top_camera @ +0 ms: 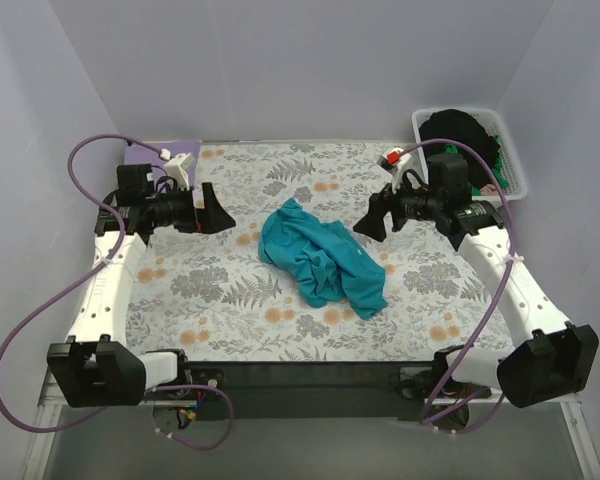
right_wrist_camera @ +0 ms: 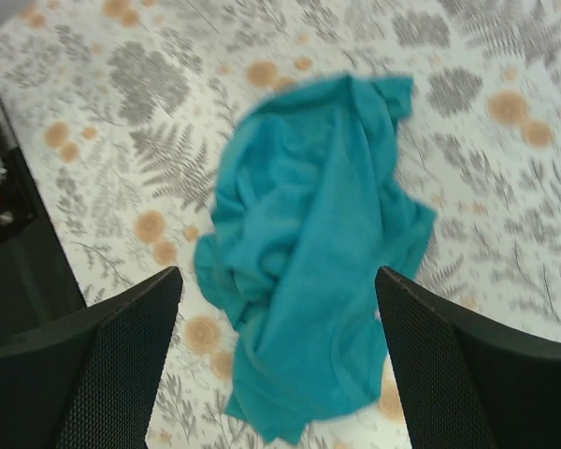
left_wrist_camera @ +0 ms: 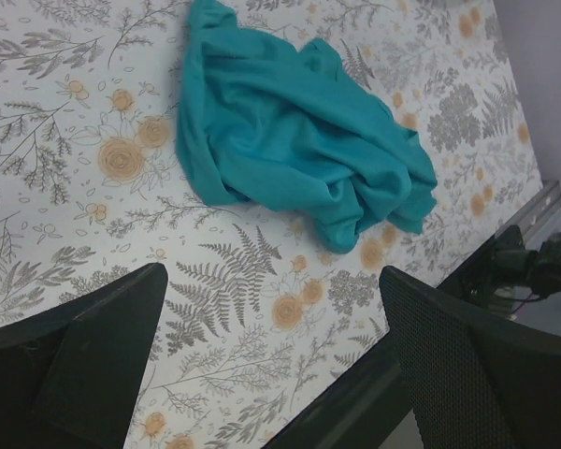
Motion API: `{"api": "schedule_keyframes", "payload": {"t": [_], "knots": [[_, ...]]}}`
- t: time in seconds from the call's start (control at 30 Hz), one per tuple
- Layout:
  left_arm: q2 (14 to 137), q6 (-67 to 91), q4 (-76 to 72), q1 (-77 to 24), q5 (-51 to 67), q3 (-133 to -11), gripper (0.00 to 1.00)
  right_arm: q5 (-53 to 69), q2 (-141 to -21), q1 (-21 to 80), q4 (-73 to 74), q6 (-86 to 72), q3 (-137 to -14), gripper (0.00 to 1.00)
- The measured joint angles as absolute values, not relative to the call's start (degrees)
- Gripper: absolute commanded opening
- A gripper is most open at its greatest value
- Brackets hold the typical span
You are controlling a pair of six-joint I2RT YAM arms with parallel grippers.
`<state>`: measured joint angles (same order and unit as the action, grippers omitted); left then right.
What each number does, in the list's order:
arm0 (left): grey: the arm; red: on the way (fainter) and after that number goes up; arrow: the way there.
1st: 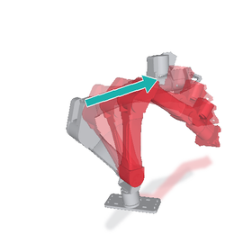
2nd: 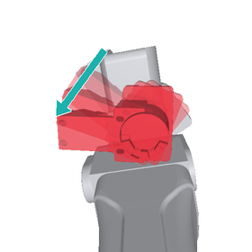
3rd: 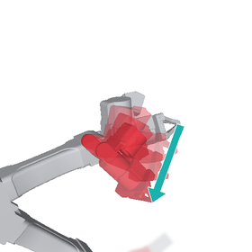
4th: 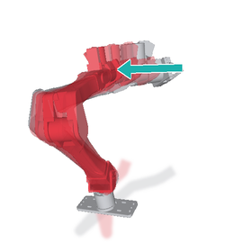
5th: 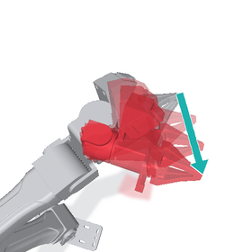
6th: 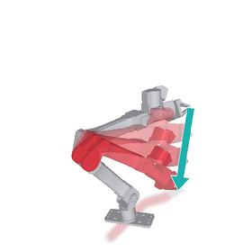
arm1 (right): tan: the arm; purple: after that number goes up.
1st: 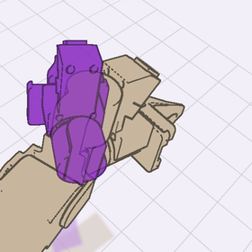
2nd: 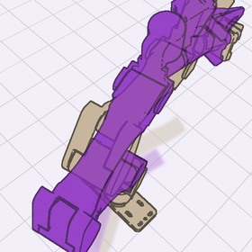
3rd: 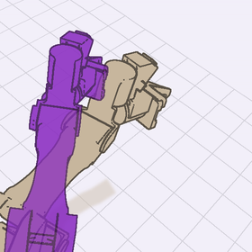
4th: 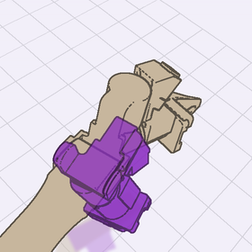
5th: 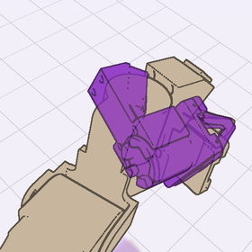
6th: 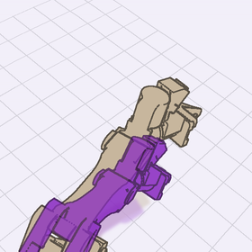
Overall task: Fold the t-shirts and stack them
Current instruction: Move the tshirt to the center of the board, then flatten the tshirt out
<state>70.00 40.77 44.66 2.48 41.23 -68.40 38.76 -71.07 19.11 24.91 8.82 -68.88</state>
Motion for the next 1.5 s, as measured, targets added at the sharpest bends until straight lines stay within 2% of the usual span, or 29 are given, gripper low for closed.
{"api": "schedule_keyframes", "payload": {"t": [0.1, 0.13, 0.23, 0.37, 0.53, 0.8, 0.97, 1.17, 1.23, 1.27, 1.3, 1.33, 1.37, 1.5], "knots": [[71.2, 37.8, 44.5, -1.9, 41.2, -68.4, 0.94, 36.8, -70.5, 13.8, 28.5, 11.3, -65.2, 0.86], [72.0, 36.7, 44.4, -5.1, 40.6, -68.4, 0.93, 36.5, -70.5, 11.1, 29.5, 11.8, -63.4, 0.82], [75.7, 34.2, 43.3, -13.4, 39.0, -68.4, 0.91, 34.5, -70.6, 5.1, 32.8, 12.7, -57.6, 0.76], [85.9, 31.8, 43.1, -20.3, 35.5, -71.8, 0.89, 33.1, -71.5, 4.0, 36.3, 13.2, -50.3, 0.72], [99.2, 27.8, 42.9, -30.3, 30.5, -82.1, 0.87, 33.4, -76.9, 2.9, 37.6, 13.2, -49.4, 0.65], [113.6, 19.8, 39.8, -50.2, 23.0, -98.6, 0.83, 39.0, -86.2, -16.8, 41.2, 15.0, -51.6, 0.63], [123.7, 17.9, 38.2, -59.1, 20.1, -104.3, 0.79, 39.7, -83.9, -20.4, 44.1, 18.2, -52.4, 0.64], [130.7, 15.9, 38.8, -63.9, 18.2, -105.1, 0.74, 41.3, -84.2, -24.2, 46.9, 20.3, -54.4, 0.64], [130.8, 15.6, 38.8, -64.8, 18.0, -105.2, 0.62, 42.1, -85.3, -25.8, 47.8, 20.9, -55.9, 0.64], [131.0, 15.4, 38.9, -65.1, 17.4, -105.2, 0.52, 42.5, -85.7, -26.3, 48.2, 21.2, -56.6, 0.64], [131.0, 15.4, 38.7, -65.3, 17.1, -105.2, 0.30, 42.9, -86.0, -26.8, 48.4, 21.5, -57.1, 0.64], [131.0, 15.6, 38.8, -65.4, 16.5, -105.1, 0.18, 43.1, -86.2, -27.2, 48.7, 21.7, -57.3, 0.64], [131.0, 15.6, 38.7, -65.5, 15.5, -105.1, 0.00, 43.4, -86.2, -27.5, 49.1, 22.1, -57.5, 0.64], [130.6, 16.2, 38.9, -65.1, 12.8, -105.1, 0.00, 44.6, -86.2, -27.7, 50.4, 22.9, -57.6, 0.64]]}}
